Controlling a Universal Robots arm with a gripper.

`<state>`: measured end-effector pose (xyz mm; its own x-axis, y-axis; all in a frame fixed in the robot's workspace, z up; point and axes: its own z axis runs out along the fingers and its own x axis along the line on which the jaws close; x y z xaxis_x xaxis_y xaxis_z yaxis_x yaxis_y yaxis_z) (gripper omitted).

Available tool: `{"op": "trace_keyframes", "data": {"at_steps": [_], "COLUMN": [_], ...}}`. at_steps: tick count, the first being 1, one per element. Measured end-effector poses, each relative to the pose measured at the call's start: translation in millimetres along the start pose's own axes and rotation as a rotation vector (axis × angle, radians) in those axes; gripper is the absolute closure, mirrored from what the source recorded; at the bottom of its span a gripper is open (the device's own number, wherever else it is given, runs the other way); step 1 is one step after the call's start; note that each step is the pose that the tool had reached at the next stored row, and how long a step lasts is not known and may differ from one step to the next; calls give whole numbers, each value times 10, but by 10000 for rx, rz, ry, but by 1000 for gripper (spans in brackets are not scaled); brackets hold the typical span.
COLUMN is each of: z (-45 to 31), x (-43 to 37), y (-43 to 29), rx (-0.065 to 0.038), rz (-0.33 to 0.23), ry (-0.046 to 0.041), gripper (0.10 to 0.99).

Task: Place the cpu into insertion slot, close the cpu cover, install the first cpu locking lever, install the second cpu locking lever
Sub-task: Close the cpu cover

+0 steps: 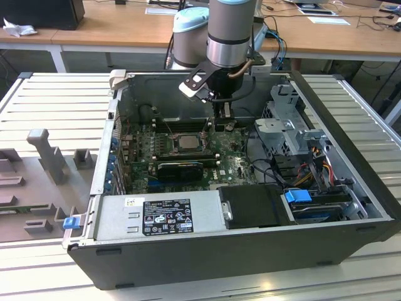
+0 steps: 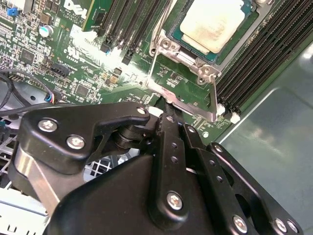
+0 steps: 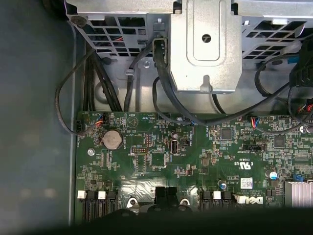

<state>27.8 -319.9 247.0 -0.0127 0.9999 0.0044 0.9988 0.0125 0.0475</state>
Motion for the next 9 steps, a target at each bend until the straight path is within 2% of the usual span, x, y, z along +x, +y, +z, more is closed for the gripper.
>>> {"op": "trace_keyframes", "data": {"at_steps": [9], "z": [-1], "x": [0], "y": [-33], "rx": [0], "rz": [0], "ry": [0], "gripper": [980]}}
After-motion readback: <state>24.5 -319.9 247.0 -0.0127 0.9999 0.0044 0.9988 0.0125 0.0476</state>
